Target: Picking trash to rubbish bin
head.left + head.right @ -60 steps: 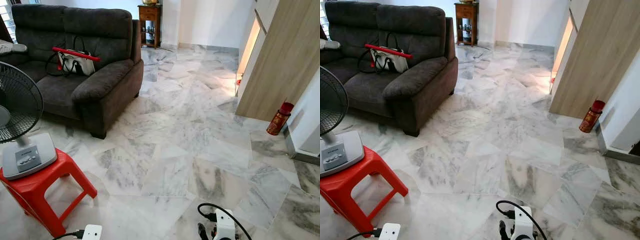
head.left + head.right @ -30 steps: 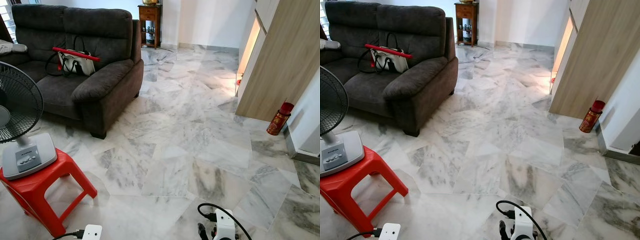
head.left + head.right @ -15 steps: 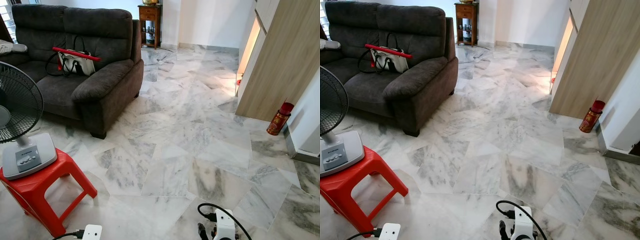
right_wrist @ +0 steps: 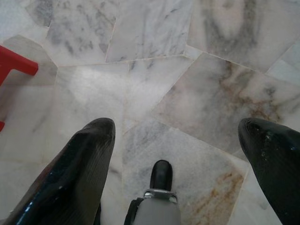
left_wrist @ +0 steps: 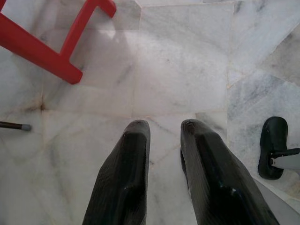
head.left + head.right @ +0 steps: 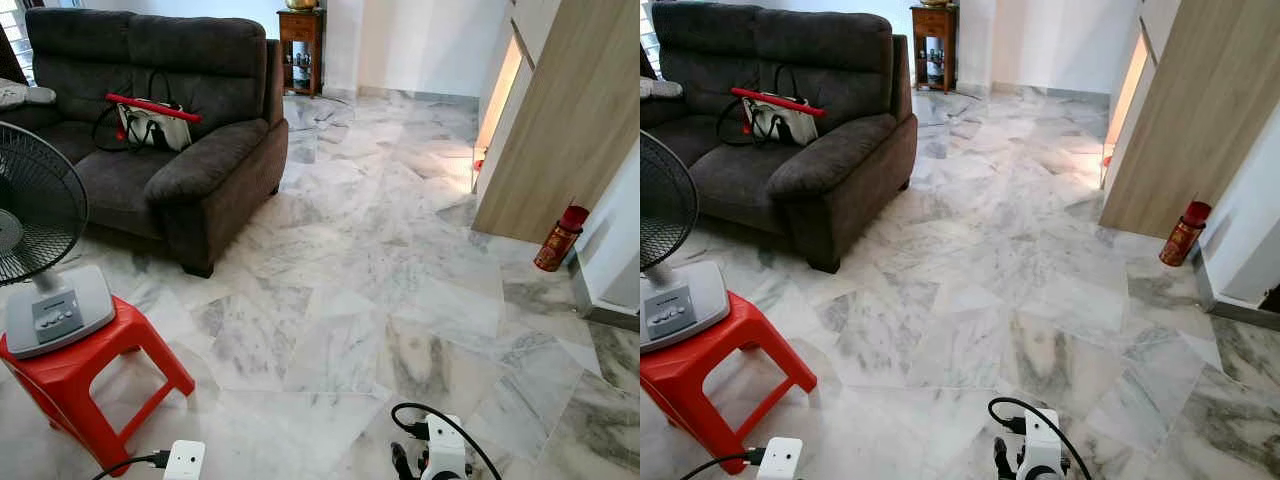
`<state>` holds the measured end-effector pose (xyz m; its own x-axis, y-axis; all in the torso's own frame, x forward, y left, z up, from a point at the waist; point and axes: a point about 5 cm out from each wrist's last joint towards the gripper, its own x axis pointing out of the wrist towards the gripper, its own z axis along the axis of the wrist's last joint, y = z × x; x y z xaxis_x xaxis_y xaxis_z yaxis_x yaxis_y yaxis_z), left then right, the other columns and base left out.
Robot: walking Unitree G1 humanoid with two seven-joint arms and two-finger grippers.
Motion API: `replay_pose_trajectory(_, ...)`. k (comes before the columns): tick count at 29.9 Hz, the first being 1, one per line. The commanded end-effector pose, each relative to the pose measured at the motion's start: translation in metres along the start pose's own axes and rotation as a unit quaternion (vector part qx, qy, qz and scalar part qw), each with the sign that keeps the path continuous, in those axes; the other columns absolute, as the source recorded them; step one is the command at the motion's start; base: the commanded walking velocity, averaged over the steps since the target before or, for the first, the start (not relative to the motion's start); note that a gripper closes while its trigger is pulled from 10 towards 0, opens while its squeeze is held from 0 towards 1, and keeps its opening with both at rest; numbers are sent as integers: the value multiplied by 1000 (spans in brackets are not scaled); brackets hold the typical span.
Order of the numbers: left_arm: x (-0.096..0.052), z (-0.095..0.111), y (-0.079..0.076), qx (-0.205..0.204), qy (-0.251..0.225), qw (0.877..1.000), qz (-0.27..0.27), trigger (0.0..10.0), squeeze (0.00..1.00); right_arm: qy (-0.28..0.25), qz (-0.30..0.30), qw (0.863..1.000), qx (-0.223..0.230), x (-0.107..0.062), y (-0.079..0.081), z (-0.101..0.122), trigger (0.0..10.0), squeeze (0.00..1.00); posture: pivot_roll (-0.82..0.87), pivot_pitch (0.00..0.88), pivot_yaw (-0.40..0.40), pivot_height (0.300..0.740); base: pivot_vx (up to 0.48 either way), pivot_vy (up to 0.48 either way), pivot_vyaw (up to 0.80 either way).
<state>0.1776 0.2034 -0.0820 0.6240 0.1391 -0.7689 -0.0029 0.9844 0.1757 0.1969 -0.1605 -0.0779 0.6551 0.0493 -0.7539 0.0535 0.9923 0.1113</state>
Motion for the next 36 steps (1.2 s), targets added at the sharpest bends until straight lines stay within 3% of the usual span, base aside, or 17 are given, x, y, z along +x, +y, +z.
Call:
replay_pose_trajectory(1,-1,-4,0,6,8,1000,0,10000,0,-2,2,1000,0,1,0,2,10000,0,-7,0,-41,740,0,0,0)
replay_pose_trajectory(26,-1,-5,1,2,8,1000,4,10000,0,0,2,1000,5,0,1,0,10000,0,4,0,-42,740,0,0,0)
replay_pose_trajectory(36,0,2,3,-9,-16,1000,10,10000,0,0,-2,1000,2,0,0,1,10000,0,6,0,-45,740,0,0,0)
